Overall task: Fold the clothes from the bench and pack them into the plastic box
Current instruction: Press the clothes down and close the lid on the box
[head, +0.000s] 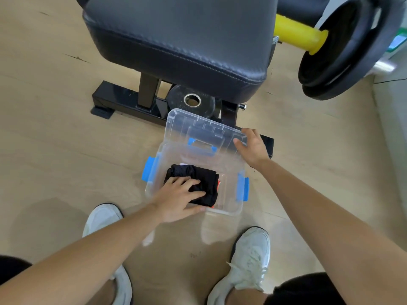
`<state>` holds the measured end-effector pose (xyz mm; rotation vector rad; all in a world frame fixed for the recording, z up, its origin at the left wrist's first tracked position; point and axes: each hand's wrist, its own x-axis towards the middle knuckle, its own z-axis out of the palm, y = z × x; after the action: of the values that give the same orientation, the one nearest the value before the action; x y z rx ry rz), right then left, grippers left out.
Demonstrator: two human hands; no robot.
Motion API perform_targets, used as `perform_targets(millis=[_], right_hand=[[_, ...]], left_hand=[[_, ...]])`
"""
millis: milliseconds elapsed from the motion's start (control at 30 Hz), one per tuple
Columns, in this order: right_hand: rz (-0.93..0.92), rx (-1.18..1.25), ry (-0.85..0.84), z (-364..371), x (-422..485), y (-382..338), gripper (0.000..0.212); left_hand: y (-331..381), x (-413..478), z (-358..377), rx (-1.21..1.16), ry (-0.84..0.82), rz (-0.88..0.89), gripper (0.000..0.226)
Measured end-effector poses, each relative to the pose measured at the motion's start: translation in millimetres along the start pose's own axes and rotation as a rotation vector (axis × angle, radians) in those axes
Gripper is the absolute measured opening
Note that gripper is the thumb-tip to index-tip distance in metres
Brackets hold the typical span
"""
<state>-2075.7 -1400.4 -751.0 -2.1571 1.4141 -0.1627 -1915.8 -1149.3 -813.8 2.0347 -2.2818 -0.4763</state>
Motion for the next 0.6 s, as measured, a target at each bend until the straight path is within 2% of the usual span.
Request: perform_targets(millis=[133, 300, 467, 600], right_hand=[[0.049, 0.140, -0.010, 3, -4, -1, 0.041], [0.109, 0.217, -0.063, 1, -15, -6, 0.034], [0.096, 0.254, -0.071, -9, -23, -8, 0.023], [0.032, 0.254, -0.061, -22, -36, -9, 0.016]], left_hand=[[5, 5, -9, -0.029, -0.232, -0.072, 0.086], [9, 13, -20, -0.073, -0.397, -0.129, 0.078], [11, 7, -27, -0.041, -0.328, -0.113, 0.098], [-3, 1, -46, -0.117, -0.165, -0.099, 0.082]])
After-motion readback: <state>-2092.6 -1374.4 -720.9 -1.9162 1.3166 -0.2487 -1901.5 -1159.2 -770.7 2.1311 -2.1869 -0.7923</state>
